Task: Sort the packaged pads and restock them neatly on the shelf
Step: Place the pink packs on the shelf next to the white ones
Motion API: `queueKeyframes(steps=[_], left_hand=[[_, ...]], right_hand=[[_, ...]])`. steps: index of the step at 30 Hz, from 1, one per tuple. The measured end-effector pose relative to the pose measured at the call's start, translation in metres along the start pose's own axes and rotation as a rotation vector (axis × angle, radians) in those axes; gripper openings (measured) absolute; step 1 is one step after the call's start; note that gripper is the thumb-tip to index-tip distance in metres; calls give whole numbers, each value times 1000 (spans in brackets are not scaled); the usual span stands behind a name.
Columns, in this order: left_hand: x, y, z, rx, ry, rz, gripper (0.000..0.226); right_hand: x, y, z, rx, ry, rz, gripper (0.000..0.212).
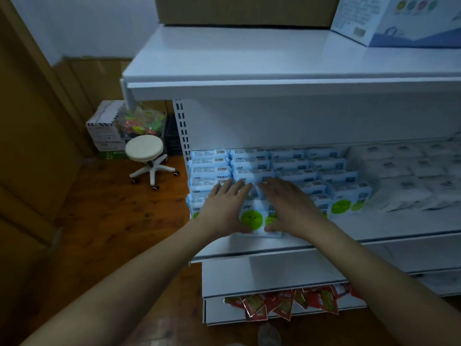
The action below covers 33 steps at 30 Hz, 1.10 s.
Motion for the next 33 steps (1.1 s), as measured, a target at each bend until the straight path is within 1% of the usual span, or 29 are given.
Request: queueKeyframes(steps=[2, 3, 7, 10, 12, 14, 17, 21, 22, 23, 25, 28, 31, 33], left_hand=[[9, 9, -9, 60, -25, 28, 112], [13, 12, -11, 93, -39, 29, 112], [29, 16, -10, 177, -123, -37, 112], [32, 20, -5, 239, -177, -67, 115], [31, 25, -2, 242, -196, -77, 116], [35, 27, 0, 212, -210, -80, 115], [45, 25, 6, 175, -199, -54, 116], [42, 22, 12, 206, -109, -49, 119], [38, 21, 15, 233, -90, -44, 121], [33, 19, 20, 261, -85, -41, 123], [23, 16, 33, 302, -112, -45, 124], [17, 17, 45, 269, -180, -44, 121], [26, 18, 45, 212, -163, -22, 118], [30, 18, 45, 199, -141, -22, 117]], right_hand=[[6, 13, -5, -83, -26, 5, 119], [10, 19, -6, -118, -36, 4, 122], [31, 31, -10, -151, -16, -97, 111], [38, 39, -10, -204, -10, -114, 109], [41, 47, -10, -227, 3, -136, 118], [48, 50, -12, -201, 6, -160, 127], [59, 49, -16, -183, -21, -191, 131], [58, 49, -18, -162, -16, -167, 126], [57, 49, -19, -165, -29, -171, 122], [57, 50, -19, -180, -53, -142, 115], [59, 49, -21, -168, -66, -109, 105], [61, 51, -20, -164, -51, -114, 105], [65, 48, -18, -177, -31, -132, 101], [67, 45, -17, -177, -24, -112, 100]])
Point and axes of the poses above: each hand's wrist, its own x-axis towards the middle knuckle, its own y-axis out of the palm, z = x × y, the point moved 2 cm from there along x, towards the middle knuckle, and after that the axes turned 3 degrees about -z, right-handed, at the moved point
